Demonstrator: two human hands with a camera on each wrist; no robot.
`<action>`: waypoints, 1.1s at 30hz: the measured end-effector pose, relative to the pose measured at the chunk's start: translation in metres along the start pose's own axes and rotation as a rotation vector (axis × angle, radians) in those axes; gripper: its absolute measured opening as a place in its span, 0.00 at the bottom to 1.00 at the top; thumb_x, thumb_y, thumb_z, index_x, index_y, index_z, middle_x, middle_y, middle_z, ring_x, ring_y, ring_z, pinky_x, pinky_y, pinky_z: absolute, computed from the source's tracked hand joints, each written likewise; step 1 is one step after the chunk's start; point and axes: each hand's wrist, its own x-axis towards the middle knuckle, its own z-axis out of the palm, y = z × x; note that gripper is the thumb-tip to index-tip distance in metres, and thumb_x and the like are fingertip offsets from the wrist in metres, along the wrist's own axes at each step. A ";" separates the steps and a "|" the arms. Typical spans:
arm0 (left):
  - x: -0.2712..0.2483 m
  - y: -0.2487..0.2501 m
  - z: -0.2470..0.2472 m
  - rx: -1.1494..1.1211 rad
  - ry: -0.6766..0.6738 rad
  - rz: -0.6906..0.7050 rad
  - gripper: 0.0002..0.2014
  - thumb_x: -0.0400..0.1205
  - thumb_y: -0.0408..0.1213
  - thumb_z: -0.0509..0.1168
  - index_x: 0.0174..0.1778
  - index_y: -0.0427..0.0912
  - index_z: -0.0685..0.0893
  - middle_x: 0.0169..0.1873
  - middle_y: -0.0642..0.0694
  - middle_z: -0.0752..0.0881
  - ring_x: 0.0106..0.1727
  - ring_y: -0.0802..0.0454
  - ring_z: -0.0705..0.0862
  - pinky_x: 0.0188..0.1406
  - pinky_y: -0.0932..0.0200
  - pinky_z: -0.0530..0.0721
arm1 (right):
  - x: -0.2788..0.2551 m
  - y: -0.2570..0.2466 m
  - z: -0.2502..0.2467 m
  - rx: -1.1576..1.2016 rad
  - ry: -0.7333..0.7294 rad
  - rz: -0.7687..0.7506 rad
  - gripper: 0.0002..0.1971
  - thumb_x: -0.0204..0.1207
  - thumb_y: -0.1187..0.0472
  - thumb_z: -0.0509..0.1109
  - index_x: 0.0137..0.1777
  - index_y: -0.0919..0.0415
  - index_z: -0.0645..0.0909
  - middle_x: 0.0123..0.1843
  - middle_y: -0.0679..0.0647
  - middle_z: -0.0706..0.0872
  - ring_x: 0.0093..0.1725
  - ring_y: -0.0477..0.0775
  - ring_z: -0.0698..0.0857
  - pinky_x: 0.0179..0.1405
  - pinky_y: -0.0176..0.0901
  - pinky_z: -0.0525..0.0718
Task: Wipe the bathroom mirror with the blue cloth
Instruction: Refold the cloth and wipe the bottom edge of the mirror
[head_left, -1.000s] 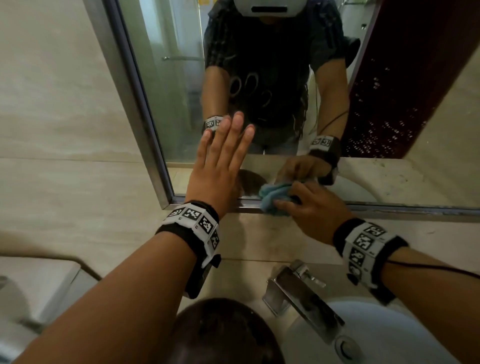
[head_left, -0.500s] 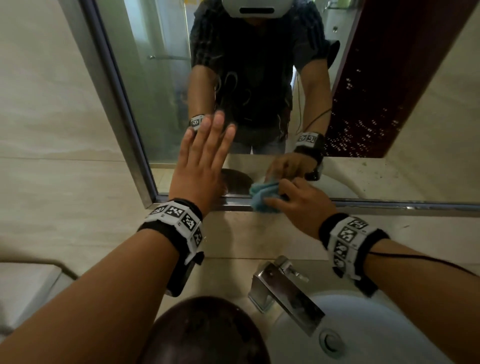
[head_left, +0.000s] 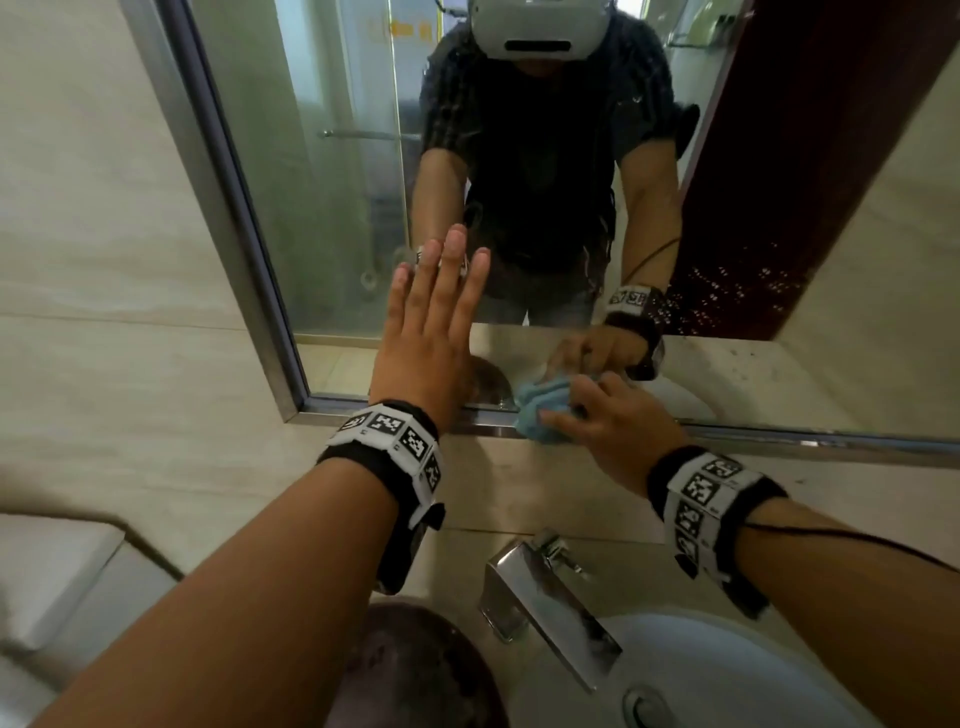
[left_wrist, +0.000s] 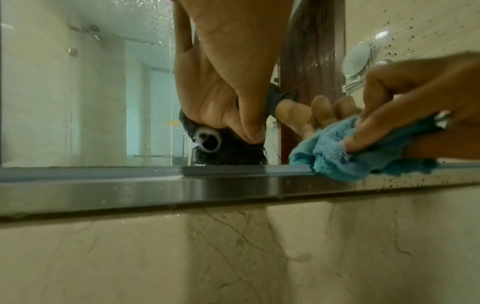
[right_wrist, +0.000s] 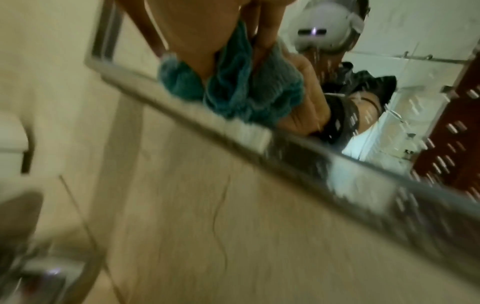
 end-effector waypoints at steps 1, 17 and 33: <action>0.001 0.001 -0.001 -0.001 -0.001 -0.004 0.60 0.68 0.59 0.72 0.80 0.40 0.34 0.79 0.42 0.37 0.81 0.41 0.38 0.79 0.46 0.35 | 0.007 0.006 -0.009 0.003 0.021 0.004 0.27 0.51 0.58 0.86 0.54 0.56 0.87 0.52 0.62 0.75 0.39 0.63 0.84 0.29 0.50 0.85; -0.001 0.003 0.009 0.040 0.048 -0.006 0.56 0.75 0.49 0.69 0.79 0.40 0.28 0.79 0.40 0.28 0.81 0.41 0.34 0.81 0.41 0.46 | 0.046 0.025 -0.049 0.011 0.203 -0.014 0.17 0.69 0.55 0.77 0.58 0.56 0.84 0.47 0.63 0.83 0.38 0.62 0.83 0.29 0.48 0.84; 0.001 0.001 0.013 0.037 0.099 -0.006 0.59 0.71 0.49 0.72 0.80 0.40 0.30 0.78 0.40 0.26 0.80 0.43 0.30 0.80 0.41 0.46 | 0.066 0.051 -0.083 0.040 0.492 0.259 0.15 0.82 0.57 0.62 0.66 0.58 0.82 0.59 0.64 0.82 0.49 0.67 0.81 0.44 0.51 0.84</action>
